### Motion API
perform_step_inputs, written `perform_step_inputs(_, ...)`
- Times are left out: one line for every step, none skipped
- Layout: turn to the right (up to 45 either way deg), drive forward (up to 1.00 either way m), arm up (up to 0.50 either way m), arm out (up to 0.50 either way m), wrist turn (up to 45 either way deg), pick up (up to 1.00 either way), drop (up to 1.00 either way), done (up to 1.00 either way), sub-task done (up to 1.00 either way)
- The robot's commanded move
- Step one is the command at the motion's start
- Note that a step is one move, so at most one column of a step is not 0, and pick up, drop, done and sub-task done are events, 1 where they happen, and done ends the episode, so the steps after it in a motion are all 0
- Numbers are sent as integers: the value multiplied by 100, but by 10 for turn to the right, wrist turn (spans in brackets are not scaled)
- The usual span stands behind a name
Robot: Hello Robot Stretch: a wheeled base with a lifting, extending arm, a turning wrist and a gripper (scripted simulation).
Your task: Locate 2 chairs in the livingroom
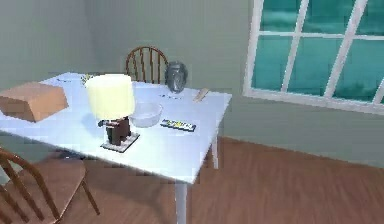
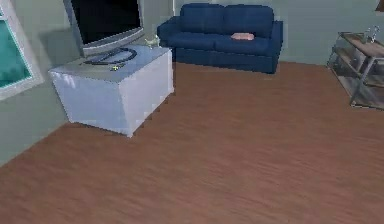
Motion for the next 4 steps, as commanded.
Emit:
perform_step_inputs(450,0,0,0,0,0,0,0,0)
perform_step_inputs(150,0,0,0,0,0,0,0,0)
perform_step_inputs(0,40,0,0,0,0,0,0,0)
perform_step_inputs(-360,0,0,0,0,0,0,0,0)
